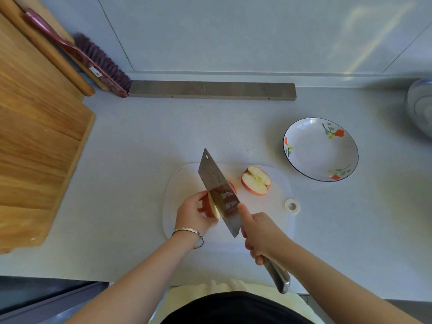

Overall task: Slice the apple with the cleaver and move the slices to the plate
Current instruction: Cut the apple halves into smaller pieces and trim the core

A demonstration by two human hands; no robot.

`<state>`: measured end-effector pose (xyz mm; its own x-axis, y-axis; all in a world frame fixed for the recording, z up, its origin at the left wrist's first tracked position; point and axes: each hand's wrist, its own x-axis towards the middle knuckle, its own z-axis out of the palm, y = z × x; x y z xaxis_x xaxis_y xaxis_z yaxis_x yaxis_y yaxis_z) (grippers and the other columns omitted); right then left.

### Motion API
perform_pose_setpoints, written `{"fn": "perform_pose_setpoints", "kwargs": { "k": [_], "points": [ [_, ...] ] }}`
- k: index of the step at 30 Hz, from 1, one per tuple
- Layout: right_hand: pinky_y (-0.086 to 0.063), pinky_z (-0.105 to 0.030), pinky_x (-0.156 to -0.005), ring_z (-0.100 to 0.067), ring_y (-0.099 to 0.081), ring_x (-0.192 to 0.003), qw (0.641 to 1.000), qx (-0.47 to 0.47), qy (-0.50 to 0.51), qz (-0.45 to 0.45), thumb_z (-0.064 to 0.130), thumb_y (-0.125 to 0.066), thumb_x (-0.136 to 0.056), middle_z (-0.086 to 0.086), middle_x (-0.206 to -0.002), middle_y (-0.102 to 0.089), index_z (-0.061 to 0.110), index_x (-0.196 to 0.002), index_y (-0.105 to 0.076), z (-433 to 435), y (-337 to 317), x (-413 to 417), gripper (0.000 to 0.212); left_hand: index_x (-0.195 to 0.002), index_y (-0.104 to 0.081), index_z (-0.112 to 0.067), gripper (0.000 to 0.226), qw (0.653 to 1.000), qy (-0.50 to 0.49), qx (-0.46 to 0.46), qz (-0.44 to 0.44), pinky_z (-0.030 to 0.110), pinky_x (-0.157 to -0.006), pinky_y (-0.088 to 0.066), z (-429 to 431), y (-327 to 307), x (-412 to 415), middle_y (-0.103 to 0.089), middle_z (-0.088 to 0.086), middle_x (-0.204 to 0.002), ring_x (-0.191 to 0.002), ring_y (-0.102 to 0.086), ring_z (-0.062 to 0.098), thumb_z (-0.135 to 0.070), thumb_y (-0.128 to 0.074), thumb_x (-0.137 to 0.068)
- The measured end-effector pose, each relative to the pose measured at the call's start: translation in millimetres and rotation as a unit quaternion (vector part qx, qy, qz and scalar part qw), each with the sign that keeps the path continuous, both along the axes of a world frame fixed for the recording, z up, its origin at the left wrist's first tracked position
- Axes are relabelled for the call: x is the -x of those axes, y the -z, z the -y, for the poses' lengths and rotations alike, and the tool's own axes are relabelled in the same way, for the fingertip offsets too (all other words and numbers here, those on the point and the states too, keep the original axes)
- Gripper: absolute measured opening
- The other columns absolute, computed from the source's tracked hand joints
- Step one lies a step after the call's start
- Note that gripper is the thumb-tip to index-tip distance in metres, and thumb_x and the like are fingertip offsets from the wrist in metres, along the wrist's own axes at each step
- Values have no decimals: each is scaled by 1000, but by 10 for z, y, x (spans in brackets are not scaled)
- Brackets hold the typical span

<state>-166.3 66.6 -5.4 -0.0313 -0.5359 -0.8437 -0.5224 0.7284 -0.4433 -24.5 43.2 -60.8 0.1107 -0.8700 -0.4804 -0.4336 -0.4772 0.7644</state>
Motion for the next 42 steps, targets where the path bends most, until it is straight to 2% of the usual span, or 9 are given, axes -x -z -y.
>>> {"fn": "perform_pose_setpoints", "kwargs": {
  "k": [3, 11, 17, 20, 24, 27, 30, 37, 42],
  "points": [
    [-39, -18, -43, -12, -35, -36, 1000, -9, 20, 15, 59, -21, -95, -2, -50, -40, 12, -68, -44, 23, 20, 19, 59, -116, -62, -20, 56, 1000, 11, -6, 10, 9, -61, -48, 18, -9, 24, -64, -5, -98, -81, -63, 13, 1, -74, -66],
    [-36, -18, -44, -11, -29, -33, 995, -44, 63, 64, 61, -22, -94, 1, -41, -33, 13, -61, -37, -77, 69, 191, 60, -116, -63, -21, 55, 999, 33, -20, 35, 23, -77, -52, 53, -32, 54, -65, -7, -99, -86, -65, 14, -2, -73, -66],
    [-34, -18, -44, -12, -29, -37, 992, -59, 80, 83, 62, -23, -93, -3, -49, -33, 13, -59, -35, -93, 162, 204, 61, -121, -59, -26, 64, 995, 51, -37, 83, 38, -88, -55, 62, -51, 109, -66, -3, -115, -99, -66, 19, -11, -77, -62],
    [-34, -19, -45, -12, -30, -39, 990, -61, 89, 89, 63, -24, -92, -3, -50, -35, 12, -60, -37, -107, 183, 184, 61, -125, -56, -22, 64, 994, 59, -50, 79, 34, -92, -53, 64, -81, 134, -63, -1, -119, -106, -62, 22, -15, -80, -66],
    [-36, -18, -43, -10, -32, -37, 994, -40, 65, 79, 63, -24, -92, -2, -50, -38, 13, -64, -41, -98, 173, 149, 60, -122, -58, -13, 43, 992, 9, -82, 101, 29, -86, -48, 120, -147, 126, -65, 2, -108, -103, -62, 28, -28, -67, -83],
    [-37, -16, -42, -10, -34, -37, 996, -30, 42, 69, 63, -24, -91, -1, -52, -40, 13, -67, -44, -78, 154, 103, 59, -113, -66, -10, 37, 990, -81, -102, 50, 40, -83, -56, 141, -122, 87, -71, 13, -97, -86, -68, 32, -26, -70, -80],
    [-37, -17, -43, -11, -34, -39, 996, -33, 45, 74, 63, -24, -92, -2, -53, -39, 13, -69, -44, -66, 139, 66, 58, -109, -66, -1, 38, 981, -151, -120, -13, 47, -80, -57, 171, -75, 56, -71, 17, -94, -81, -69, 36, -15, -76, -74],
    [-34, -19, -44, -11, -29, -35, 992, -54, 77, 89, 61, -23, -94, -3, -51, -35, 12, -67, -39, -138, 74, 91, 58, -113, -62, 4, 36, 973, -187, -126, -60, 47, -79, -57, 157, -11, 30, -67, 20, -93, -82, -67, 41, -2, -70, -79],
    [-36, -20, -44, -11, -31, -36, 993, -47, 66, 82, 60, -23, -94, -4, -54, -36, 12, -70, -40, -134, 97, 36, 57, -112, -61, 6, 36, 968, -194, -135, -78, 46, -74, -57, 189, -1, 19, -66, 23, -104, -85, -67, 43, 1, -69, -78]
  ]
}}
